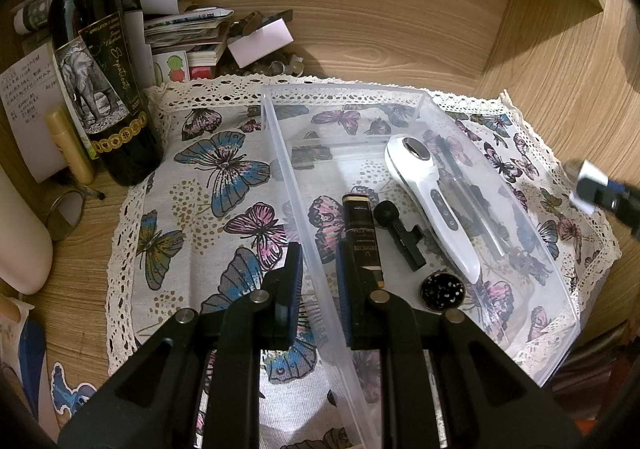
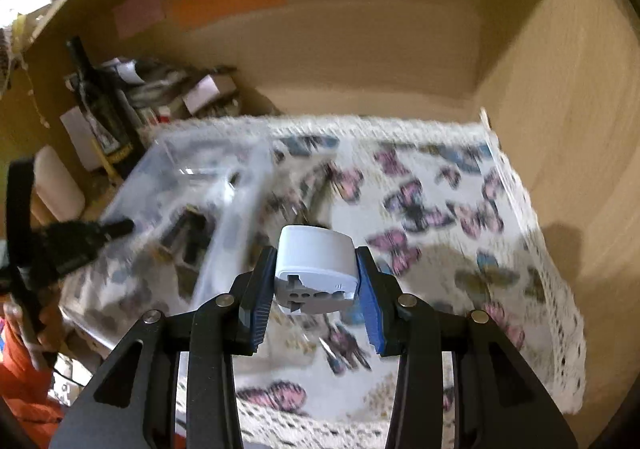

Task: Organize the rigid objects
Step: 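Carry the white plug adapter into the clear tray and open the right gripper, then lower the right gripper onto the key ring and grasp it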

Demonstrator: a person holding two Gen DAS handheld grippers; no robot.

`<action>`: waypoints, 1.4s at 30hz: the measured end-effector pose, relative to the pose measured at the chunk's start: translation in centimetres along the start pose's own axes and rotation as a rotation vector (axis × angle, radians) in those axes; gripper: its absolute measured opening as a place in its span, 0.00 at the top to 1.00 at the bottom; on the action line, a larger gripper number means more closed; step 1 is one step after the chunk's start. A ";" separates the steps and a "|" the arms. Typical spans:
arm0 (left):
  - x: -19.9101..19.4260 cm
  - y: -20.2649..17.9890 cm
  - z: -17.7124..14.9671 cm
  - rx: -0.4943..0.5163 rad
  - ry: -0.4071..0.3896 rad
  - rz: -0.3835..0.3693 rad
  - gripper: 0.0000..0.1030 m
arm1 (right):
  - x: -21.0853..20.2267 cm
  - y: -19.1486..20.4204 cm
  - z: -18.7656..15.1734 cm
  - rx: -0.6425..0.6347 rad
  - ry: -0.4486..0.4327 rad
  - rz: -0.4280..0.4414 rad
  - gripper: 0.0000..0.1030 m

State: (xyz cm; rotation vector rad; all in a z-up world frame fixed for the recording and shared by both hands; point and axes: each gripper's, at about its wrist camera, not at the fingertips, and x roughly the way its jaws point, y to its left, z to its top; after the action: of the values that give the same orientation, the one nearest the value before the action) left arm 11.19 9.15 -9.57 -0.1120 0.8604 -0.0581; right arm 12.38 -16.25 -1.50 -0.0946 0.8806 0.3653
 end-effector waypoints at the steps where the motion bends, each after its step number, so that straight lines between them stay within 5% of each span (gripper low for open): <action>1: 0.0 0.0 0.0 0.000 0.000 0.000 0.84 | -0.1 0.4 0.5 -0.011 -0.013 0.009 0.65; 12: 0.0 0.0 0.0 0.001 0.000 0.000 0.84 | 2.1 5.1 3.7 -0.130 -0.039 0.121 0.65; 30: 0.0 -0.1 0.0 -0.004 -0.001 -0.004 0.84 | 8.3 9.4 2.5 -0.274 0.182 0.189 0.65; 42: 0.1 -0.3 0.1 -0.004 -0.002 -0.005 0.84 | 5.4 8.1 3.1 -0.230 0.090 0.167 0.59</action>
State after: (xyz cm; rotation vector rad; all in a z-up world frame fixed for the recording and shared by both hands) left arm 11.30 8.82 -9.54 -0.1175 0.8586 -0.0609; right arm 14.98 -6.51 -3.13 -0.2521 0.9357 0.6224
